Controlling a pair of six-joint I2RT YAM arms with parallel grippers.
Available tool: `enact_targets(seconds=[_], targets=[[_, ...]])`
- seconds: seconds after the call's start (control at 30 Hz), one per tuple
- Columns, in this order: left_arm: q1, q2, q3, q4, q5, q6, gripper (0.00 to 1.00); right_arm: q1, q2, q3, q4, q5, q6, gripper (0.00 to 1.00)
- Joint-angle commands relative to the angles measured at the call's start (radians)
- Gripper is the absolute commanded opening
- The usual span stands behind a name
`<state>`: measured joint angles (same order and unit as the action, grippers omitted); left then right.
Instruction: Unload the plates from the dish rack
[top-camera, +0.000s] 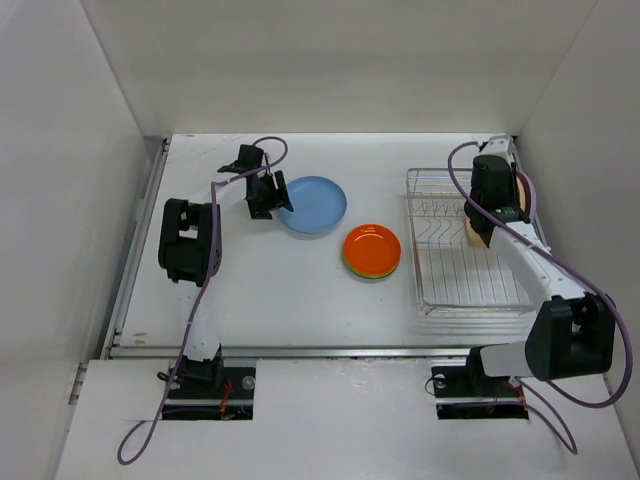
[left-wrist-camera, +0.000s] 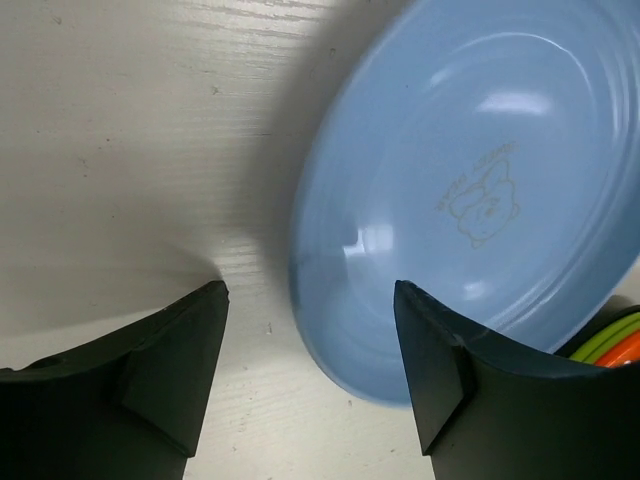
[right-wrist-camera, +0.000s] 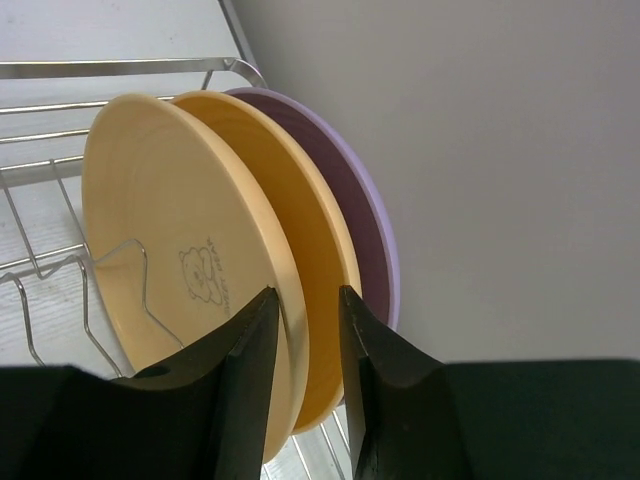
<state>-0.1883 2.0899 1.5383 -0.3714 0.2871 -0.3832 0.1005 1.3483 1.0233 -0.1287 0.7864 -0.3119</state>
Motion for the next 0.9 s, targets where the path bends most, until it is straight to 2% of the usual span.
enact_targets(seconds=[0.0, 0.17, 0.23, 0.27, 0.33, 0.37, 0.47, 0.5, 0.53, 0.87], targets=[[0.0, 0.002, 0.026, -0.031, 0.0, 0.007, 0.65, -0.007, 0.005, 0.009, -0.003, -0.013, 0.004, 0.36], [0.0, -0.04, 0.026, -0.031, 0.021, 0.007, 0.75, -0.007, 0.015, 0.009, -0.003, -0.013, 0.004, 0.27], [0.0, -0.056, 0.026, -0.031, 0.03, 0.007, 0.78, -0.007, 0.015, 0.009, -0.012, -0.013, 0.004, 0.19], [0.0, -0.073, 0.026, -0.031, 0.043, 0.007, 0.8, -0.007, 0.015, 0.009, -0.012, -0.013, 0.004, 0.11], [0.0, -0.082, 0.026, -0.031, 0.066, 0.007, 0.83, -0.007, 0.015, 0.009, -0.012, -0.004, 0.004, 0.02], [0.0, -0.097, 0.026, -0.02, 0.066, 0.007, 0.85, -0.007, 0.015, 0.009, 0.0, 0.011, 0.004, 0.0], [0.0, -0.123, 0.026, -0.02, 0.092, 0.007, 0.9, -0.007, -0.032, 0.009, 0.041, 0.04, -0.009, 0.0], [0.0, -0.123, 0.026, -0.02, 0.092, 0.007, 0.97, -0.007, -0.044, 0.009, 0.05, 0.04, -0.009, 0.0], [0.0, -0.134, 0.026, -0.02, 0.092, 0.007, 0.99, -0.007, -0.066, 0.0, 0.061, 0.053, -0.018, 0.0], [0.0, -0.152, 0.017, -0.011, 0.121, 0.007, 0.99, -0.007, -0.189, -0.043, 0.207, 0.116, -0.09, 0.0]])
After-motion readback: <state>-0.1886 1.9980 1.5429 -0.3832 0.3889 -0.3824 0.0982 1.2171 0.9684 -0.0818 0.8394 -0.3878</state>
